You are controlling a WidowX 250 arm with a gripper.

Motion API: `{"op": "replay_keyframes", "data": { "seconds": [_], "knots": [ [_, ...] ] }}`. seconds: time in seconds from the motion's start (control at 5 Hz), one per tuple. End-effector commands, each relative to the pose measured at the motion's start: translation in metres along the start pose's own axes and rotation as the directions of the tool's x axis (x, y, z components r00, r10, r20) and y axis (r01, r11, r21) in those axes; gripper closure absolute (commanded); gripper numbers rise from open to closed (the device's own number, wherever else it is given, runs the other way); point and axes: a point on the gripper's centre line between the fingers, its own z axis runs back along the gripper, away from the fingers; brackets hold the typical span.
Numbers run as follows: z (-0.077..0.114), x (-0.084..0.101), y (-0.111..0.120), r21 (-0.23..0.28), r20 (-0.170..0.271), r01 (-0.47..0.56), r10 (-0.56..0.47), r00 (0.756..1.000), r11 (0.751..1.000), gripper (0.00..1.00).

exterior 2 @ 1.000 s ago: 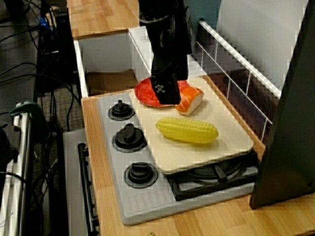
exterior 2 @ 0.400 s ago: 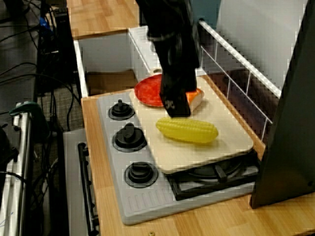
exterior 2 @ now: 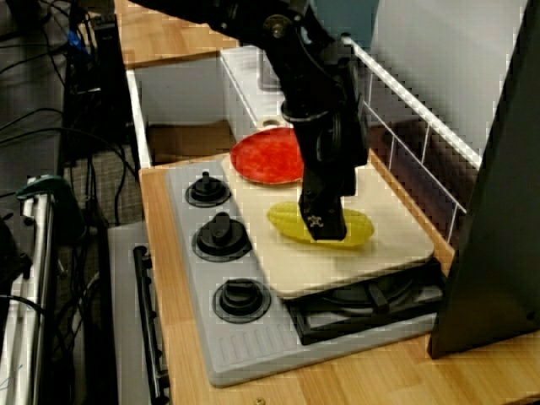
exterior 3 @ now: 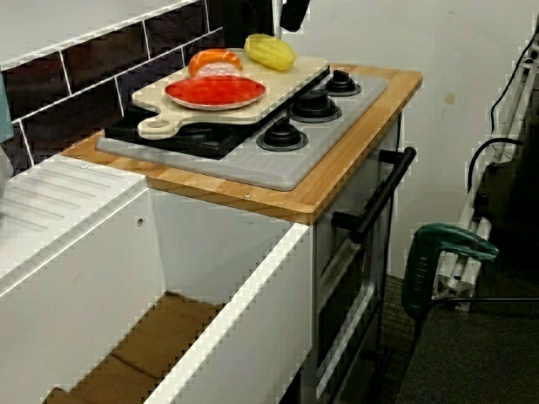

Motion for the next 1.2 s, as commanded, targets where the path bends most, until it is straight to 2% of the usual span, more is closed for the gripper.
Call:
{"op": "replay_keyframes", "data": {
  "seconds": [0.0,0.4,1.0],
  "knots": [
    [0.005,0.007,0.008,0.006,0.028,-0.008,0.008,1.000,1.000,0.00],
    [0.003,0.002,0.010,0.013,0.020,-0.011,0.010,1.000,1.000,0.00],
    [-0.010,-0.002,0.007,0.038,-0.002,-0.009,0.010,1.000,0.999,0.00]
  ]
}}
